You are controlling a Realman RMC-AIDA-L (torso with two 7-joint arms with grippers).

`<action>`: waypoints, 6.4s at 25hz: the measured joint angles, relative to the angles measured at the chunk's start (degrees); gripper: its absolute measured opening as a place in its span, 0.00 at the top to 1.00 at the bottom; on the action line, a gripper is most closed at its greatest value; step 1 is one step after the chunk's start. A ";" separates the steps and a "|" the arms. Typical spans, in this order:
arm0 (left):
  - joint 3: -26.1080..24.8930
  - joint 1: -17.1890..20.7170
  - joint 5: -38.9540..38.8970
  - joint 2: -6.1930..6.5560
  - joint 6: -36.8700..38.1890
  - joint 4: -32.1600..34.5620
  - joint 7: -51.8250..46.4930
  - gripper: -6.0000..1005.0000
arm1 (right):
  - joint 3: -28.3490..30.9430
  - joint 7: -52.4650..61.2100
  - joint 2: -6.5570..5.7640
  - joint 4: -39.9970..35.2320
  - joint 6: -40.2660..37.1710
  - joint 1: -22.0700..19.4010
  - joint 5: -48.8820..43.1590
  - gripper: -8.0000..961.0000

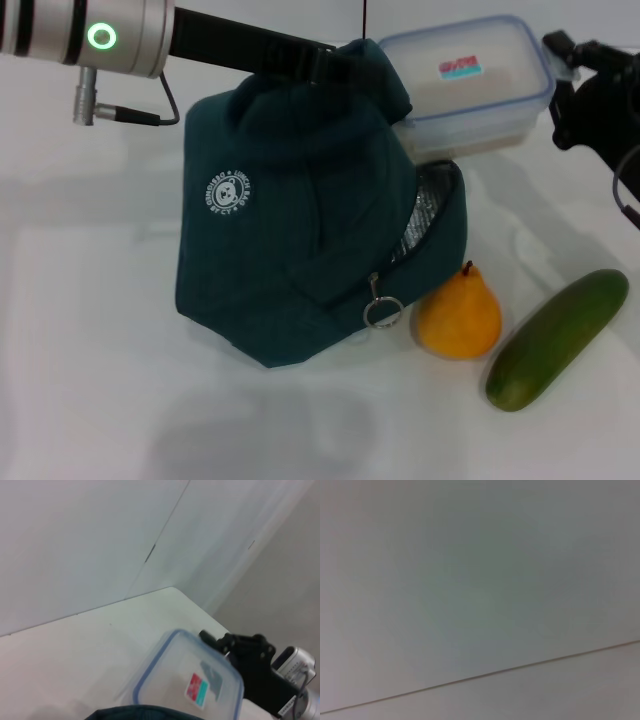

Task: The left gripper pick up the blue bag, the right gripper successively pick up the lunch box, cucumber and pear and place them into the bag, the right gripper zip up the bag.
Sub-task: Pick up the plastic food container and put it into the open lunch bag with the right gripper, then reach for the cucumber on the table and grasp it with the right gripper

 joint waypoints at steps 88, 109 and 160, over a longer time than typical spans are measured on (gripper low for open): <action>-2.42 -3.68 -5.73 1.79 -5.19 -8.86 4.00 0.93 | -0.18 -30.07 -0.65 -18.58 -20.61 -5.01 -12.72 0.64; -4.51 -2.31 -5.78 0.47 -7.40 -12.39 8.19 0.93 | -13.89 -38.95 -3.60 -57.38 -39.32 -17.04 -13.70 0.64; -4.34 -1.23 -9.65 0.36 -14.14 -18.30 11.81 0.93 | -72.35 -19.49 -0.14 -77.64 -16.69 4.80 -56.00 0.14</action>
